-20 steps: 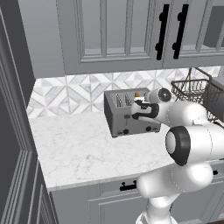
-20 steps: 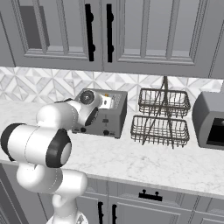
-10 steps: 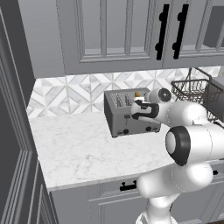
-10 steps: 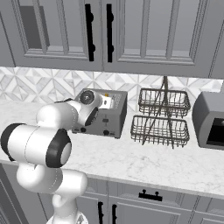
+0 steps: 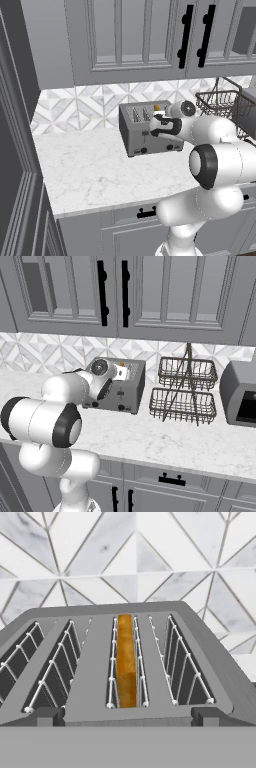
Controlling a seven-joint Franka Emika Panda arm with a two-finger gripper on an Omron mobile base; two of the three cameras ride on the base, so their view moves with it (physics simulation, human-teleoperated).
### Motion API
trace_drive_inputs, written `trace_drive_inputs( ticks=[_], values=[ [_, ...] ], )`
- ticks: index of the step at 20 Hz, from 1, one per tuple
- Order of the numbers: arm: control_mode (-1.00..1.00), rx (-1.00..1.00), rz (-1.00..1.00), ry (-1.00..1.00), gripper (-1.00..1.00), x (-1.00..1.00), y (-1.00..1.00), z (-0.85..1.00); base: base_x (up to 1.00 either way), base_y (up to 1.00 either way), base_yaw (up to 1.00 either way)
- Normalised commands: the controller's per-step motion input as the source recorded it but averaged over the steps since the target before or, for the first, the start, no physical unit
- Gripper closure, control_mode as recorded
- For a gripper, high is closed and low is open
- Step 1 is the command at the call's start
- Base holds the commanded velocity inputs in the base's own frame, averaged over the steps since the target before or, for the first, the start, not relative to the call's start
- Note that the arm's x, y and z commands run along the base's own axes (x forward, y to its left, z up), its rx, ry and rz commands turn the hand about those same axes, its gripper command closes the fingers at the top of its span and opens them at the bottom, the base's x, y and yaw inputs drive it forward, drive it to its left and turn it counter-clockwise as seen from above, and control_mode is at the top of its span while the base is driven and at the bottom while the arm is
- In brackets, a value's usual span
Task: Start the toaster. Once the lever pops up, take the bread to the plate on the dining counter.
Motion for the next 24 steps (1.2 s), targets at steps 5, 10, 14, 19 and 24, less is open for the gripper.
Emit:
trace_drive_inputs(
  ticks=[5,10,14,19,24],
  values=[
    [-1.0,0.0,0.0,0.0,-1.0,0.0,0.0,0.0,0.0,0.0,0.0],
    [-1.0,0.0,0.0,0.0,-1.0,0.02,0.0,0.0,0.0,0.0,0.0],
    [-1.0,0.0,0.0,0.0,-1.0,0.04,0.0,0.0,0.0,0.0,0.0],
    [-1.0,0.0,0.0,0.0,-1.0,0.04,0.0,0.0,0.0,0.0,0.0],
    [-1.0,0.0,0.0,0.0,-1.0,0.15,0.0,0.0,0.0,0.0,0.0]
  ],
)
